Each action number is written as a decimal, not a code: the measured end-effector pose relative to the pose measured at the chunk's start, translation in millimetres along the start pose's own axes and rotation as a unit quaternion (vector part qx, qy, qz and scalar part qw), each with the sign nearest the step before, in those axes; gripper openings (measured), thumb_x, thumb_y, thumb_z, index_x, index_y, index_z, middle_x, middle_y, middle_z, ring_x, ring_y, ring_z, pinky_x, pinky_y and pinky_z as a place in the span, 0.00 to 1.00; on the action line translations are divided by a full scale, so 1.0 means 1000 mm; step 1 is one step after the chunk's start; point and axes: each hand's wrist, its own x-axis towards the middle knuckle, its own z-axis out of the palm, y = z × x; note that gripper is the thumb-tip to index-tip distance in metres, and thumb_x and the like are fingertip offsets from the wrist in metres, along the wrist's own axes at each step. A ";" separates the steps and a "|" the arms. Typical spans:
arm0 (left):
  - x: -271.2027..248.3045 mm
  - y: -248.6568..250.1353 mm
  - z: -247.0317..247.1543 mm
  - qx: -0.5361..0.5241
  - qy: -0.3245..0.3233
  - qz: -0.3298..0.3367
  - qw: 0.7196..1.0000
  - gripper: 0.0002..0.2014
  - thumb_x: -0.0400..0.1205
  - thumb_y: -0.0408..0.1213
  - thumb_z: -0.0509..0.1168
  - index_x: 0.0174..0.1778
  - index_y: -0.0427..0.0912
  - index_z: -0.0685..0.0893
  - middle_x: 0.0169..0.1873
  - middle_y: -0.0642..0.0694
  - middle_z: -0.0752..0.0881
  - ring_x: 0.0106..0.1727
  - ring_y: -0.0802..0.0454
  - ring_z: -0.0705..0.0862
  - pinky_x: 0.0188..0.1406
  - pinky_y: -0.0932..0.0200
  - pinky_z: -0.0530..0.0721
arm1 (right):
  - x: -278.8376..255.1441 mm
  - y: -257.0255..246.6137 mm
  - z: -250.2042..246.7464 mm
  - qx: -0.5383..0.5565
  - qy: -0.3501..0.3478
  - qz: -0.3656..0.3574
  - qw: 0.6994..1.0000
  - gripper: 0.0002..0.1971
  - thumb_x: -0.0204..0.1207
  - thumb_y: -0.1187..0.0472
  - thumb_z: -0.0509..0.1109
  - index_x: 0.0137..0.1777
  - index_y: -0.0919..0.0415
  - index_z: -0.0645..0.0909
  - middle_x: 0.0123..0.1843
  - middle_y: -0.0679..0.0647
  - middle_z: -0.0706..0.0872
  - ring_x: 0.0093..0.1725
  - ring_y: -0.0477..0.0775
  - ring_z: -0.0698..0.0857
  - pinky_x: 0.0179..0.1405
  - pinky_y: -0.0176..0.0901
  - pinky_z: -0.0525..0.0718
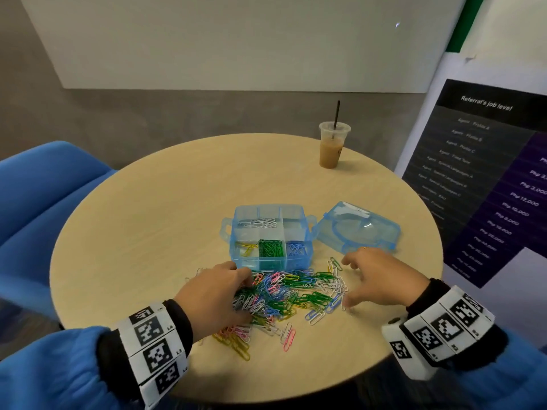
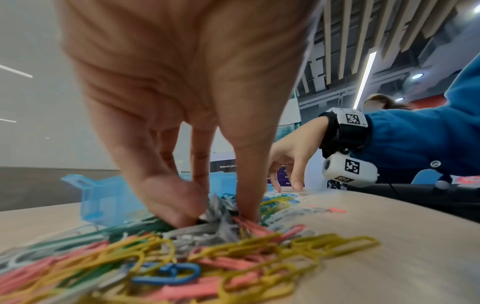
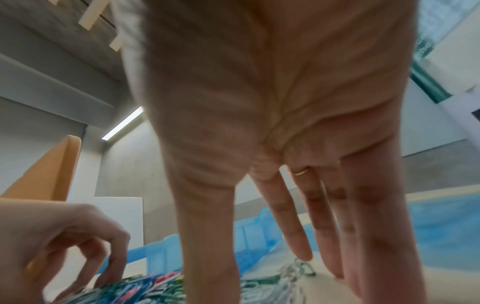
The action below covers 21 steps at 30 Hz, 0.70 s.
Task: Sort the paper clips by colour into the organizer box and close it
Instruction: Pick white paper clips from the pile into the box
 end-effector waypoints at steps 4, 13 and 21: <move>0.008 0.000 -0.003 0.014 0.020 0.017 1.000 0.18 0.76 0.48 0.71 0.62 0.55 0.81 0.52 0.54 0.82 0.45 0.55 0.79 0.47 0.59 0.80 | 0.001 -0.006 0.003 0.005 -0.008 -0.015 1.000 0.43 0.63 0.42 0.82 0.76 0.54 0.71 0.69 0.52 0.77 0.63 0.52 0.79 0.58 0.40 0.75; 0.015 -0.007 -0.008 -0.012 0.048 0.048 0.998 0.09 0.78 0.43 0.70 0.53 0.52 0.90 0.44 0.55 0.89 0.40 0.60 0.80 0.47 0.64 0.82 | -0.006 -0.022 0.009 0.217 0.080 -0.094 0.968 0.15 0.69 0.43 0.78 0.53 0.48 0.87 0.47 0.42 0.88 0.43 0.42 0.87 0.45 0.38 0.86; 0.020 -0.013 -0.013 -0.088 0.062 0.061 0.992 0.07 0.77 0.37 0.73 0.49 0.49 0.92 0.38 0.56 0.89 0.32 0.71 0.79 0.37 0.81 0.75 | -0.009 -0.049 0.025 0.501 0.043 -0.103 0.858 0.05 0.75 0.60 0.76 0.48 0.60 0.89 0.41 0.55 0.90 0.42 0.52 0.90 0.43 0.45 0.90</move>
